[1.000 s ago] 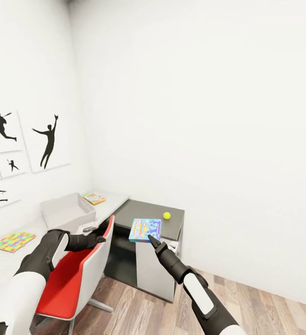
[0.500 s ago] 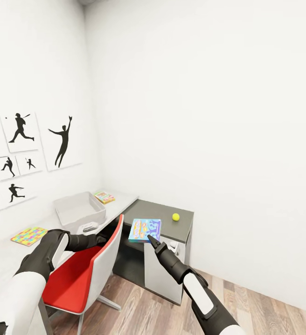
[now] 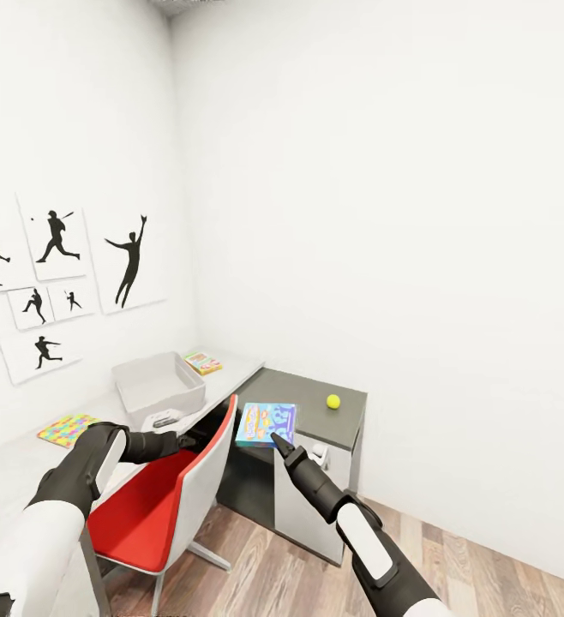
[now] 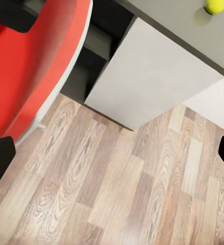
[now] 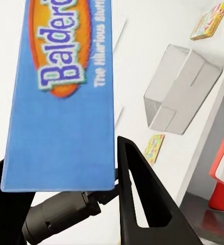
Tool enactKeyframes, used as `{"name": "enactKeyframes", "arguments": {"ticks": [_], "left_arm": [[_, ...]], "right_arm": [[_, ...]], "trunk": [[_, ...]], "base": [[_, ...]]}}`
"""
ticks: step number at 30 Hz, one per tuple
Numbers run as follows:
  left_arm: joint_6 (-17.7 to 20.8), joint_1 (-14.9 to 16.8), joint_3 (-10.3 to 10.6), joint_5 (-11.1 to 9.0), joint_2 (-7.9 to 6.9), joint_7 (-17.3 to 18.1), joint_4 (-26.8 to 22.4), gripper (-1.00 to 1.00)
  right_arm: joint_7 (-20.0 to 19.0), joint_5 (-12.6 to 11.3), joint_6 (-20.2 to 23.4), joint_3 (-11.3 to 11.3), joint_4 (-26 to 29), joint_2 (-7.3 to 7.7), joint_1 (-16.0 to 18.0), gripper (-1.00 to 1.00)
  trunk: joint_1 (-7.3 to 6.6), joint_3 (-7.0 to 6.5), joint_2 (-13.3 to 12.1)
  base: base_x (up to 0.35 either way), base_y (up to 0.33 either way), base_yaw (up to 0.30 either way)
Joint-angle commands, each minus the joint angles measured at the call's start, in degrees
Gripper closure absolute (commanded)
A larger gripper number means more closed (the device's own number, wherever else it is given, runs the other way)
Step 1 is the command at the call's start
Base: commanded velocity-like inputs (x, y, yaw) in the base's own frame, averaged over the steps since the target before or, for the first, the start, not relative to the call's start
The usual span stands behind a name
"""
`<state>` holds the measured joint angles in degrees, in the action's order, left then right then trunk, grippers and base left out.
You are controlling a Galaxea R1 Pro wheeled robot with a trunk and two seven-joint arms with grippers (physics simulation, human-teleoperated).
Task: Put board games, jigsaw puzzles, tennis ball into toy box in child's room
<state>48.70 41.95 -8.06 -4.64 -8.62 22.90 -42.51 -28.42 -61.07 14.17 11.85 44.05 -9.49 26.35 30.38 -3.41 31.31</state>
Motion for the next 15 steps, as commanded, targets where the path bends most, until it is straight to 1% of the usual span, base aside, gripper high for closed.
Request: {"name": "enactKeyframes", "arguments": {"ticks": [1, 15], "left_arm": [[0.4, 0.0, -0.1, -0.4, 0.00, -0.1, 0.0, -1.00], [0.4, 0.0, -0.1, -0.4, 0.00, -0.2, 0.0, -1.00]], "right_arm": [[-0.1, -0.6, 0.4, 0.0, 0.0, 0.00, 0.0, 1.00], [-0.1, -0.6, 0.4, 0.2, 0.0, 0.00, 0.0, 1.00]], "trunk": [[0.02, -0.03, 0.0], [0.02, -0.70, 0.0]], "base": [[0.000, 0.000, 0.231], [0.000, 0.000, 0.241]]}}
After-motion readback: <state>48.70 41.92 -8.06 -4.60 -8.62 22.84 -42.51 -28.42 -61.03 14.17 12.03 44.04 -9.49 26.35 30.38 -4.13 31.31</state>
